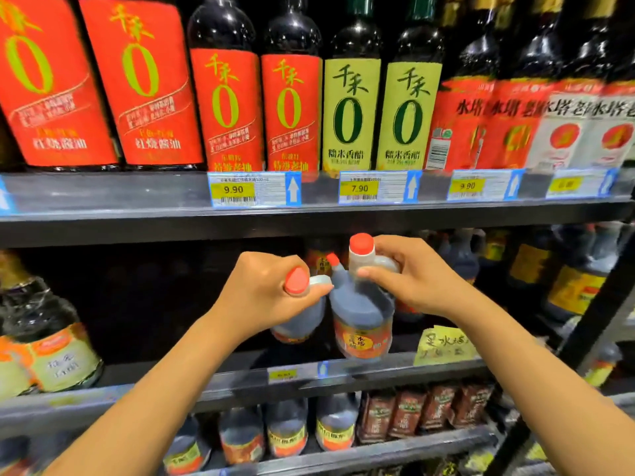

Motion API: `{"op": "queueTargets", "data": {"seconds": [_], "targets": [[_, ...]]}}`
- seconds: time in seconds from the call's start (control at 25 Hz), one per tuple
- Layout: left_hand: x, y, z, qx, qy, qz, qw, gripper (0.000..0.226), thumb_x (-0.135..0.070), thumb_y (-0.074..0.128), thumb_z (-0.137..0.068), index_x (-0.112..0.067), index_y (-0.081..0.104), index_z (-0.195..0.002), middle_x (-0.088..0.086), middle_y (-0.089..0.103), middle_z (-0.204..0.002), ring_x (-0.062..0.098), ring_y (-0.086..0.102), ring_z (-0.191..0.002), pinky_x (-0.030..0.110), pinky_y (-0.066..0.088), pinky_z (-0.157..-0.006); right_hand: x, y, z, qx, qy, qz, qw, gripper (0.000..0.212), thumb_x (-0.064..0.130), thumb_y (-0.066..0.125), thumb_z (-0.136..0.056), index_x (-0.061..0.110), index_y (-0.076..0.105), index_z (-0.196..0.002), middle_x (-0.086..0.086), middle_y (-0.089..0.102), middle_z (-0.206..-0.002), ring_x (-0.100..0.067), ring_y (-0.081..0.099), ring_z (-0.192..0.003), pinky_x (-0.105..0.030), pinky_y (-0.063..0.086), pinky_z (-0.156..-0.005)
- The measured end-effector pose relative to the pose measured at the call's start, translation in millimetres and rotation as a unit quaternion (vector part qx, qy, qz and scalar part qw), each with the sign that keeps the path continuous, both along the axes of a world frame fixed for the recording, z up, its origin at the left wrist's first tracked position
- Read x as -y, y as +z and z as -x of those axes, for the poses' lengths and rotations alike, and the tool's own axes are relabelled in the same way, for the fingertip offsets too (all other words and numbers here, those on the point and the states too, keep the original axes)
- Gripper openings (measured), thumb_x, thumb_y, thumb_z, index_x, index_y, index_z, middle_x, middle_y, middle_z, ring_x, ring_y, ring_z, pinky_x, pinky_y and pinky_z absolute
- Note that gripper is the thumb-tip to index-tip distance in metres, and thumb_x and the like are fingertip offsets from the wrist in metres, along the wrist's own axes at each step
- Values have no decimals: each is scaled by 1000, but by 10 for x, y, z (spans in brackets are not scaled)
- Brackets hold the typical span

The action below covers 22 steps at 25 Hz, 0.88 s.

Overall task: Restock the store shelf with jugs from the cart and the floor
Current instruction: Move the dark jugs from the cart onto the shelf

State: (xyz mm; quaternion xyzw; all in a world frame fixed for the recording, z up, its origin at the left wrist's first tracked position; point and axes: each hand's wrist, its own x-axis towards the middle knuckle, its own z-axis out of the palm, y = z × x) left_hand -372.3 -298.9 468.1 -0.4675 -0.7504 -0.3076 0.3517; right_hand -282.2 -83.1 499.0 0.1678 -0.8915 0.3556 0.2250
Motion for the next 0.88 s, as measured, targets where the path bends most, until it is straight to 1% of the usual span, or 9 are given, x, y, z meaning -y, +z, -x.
{"op": "queueTargets", "data": {"seconds": [0.16,0.28,0.4,0.48,0.56,0.64,0.76,0.8,0.88], "targets": [[-94,-130,142,32,35,-20,999,42,-51,71,-73,-14,61,-55,-4,51,-42,11,45,-40,20,34,-45,-119,-44,130,-19,-31,-21,999,39,18,70,-84,37,44,-62,28,53,-59,5,47,-55,-9,34,-53],[-114,-210,226,95,64,-40,993,50,-59,65,-71,-17,51,-48,-5,42,-41,18,48,-48,14,30,-48,-223,-166,231,17,-54,-38,998,44,27,70,-83,27,39,-52,12,48,-47,0,42,-47,-14,30,-48],[-158,-147,290,191,87,0,978,64,-69,57,-65,-8,47,-51,3,51,-46,18,49,-50,28,40,-53,-305,-296,329,85,-82,-30,993,48,34,69,-83,19,40,-48,4,43,-40,-1,37,-42,-18,27,-47],[-207,-70,363,281,97,-20,955,59,-66,64,-59,-7,58,-57,6,60,-55,15,51,-53,32,46,-59,-341,-328,366,115,-77,-7,990,29,23,66,-86,25,53,-60,22,52,-48,11,47,-51,-12,33,-56],[-260,-99,479,351,110,-52,929,45,-55,78,-61,-11,66,-63,3,66,-61,11,55,-59,33,50,-64,-379,-322,401,127,-77,28,989,3,17,63,-88,19,64,-89,22,62,-81,9,54,-78,-5,36,-65],[-311,-190,580,371,102,-67,921,34,-47,82,-64,-16,70,-71,-2,71,-72,11,63,-70,31,51,-67,-436,-358,472,113,-75,87,987,12,16,64,-88,18,63,-100,9,65,-93,-7,58,-91,-3,41,-69],[-357,-288,638,381,93,-105,914,28,-39,83,-67,-22,67,-82,-3,69,-85,14,64,-81,24,45,-68,-381,-426,451,117,-94,152,977,12,8,62,-88,15,60,-97,9,62,-85,7,57,-75,-2,42,-63],[-351,-336,630,385,108,-128,908,30,-38,83,-67,-23,64,-85,-5,66,-84,14,62,-80,22,44,-67,-338,-498,433,109,-111,188,970,11,8,63,-87,12,61,-97,2,65,-85,7,58,-73,-5,43,-63],[-338,-495,551,398,129,-182,890,39,-38,84,-66,-21,58,-90,-7,62,-83,13,59,-80,19,42,-64,-222,-728,365,81,-165,264,947,20,15,70,-82,10,61,-99,-7,67,-90,-9,63,-82,-17,48,-68]]}}
